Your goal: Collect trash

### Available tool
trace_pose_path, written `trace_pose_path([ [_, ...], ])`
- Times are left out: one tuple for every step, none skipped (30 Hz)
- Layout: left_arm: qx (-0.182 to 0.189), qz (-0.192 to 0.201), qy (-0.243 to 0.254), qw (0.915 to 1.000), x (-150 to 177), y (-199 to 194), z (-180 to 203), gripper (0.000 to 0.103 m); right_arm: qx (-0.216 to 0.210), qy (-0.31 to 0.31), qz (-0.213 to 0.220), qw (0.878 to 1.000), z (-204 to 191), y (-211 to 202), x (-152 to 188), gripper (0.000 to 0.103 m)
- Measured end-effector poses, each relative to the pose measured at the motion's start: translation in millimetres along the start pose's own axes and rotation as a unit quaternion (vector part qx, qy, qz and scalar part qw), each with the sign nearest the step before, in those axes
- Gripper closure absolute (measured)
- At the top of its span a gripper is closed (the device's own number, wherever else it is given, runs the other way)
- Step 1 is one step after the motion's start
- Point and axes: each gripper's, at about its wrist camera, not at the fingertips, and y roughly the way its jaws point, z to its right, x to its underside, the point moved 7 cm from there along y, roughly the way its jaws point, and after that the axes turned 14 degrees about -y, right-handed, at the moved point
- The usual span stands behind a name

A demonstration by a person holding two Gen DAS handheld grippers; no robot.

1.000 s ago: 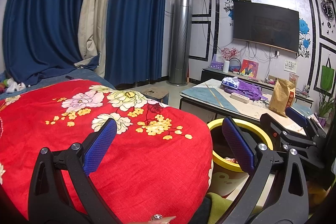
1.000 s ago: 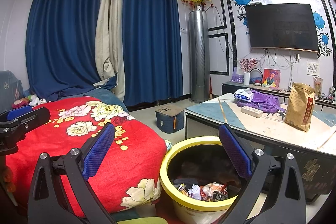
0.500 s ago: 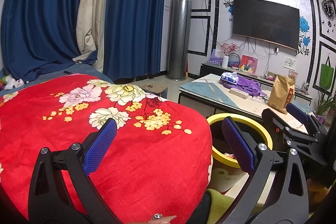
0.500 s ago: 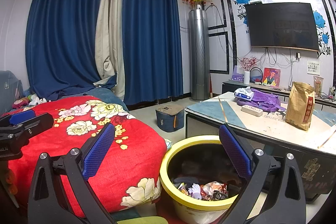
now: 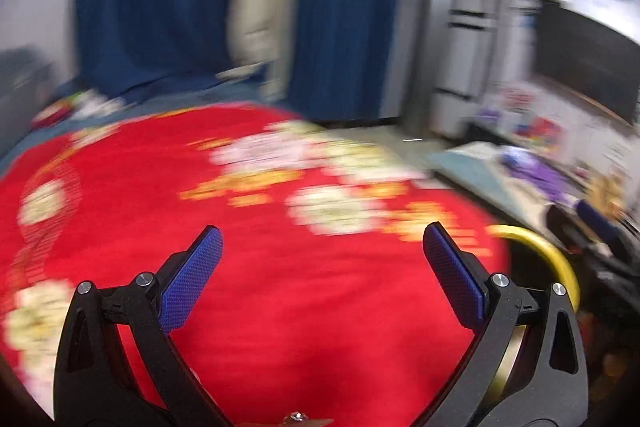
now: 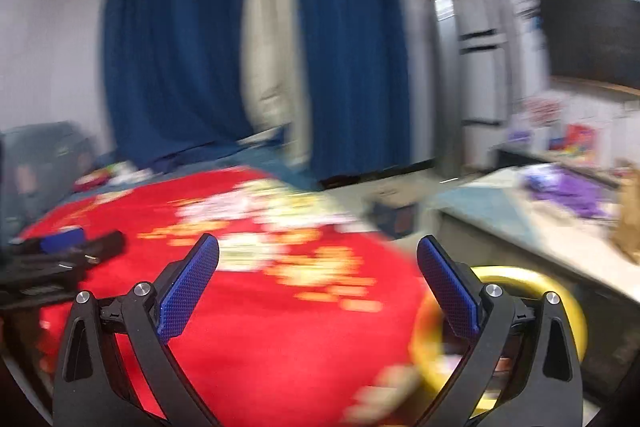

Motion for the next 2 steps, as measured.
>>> trace_pose_path([
  [-0.057,0.0,-0.031,0.9979,-14,0,-51,0.011,-0.041,-0.015,-0.016,0.999,-39,19,-11,0.006],
  [-0.097,0.003,-0.048,0.9941,-21,-2,-83,0.011,-0.102,-0.032,-0.042,0.993,-88,40,-20,0.006],
])
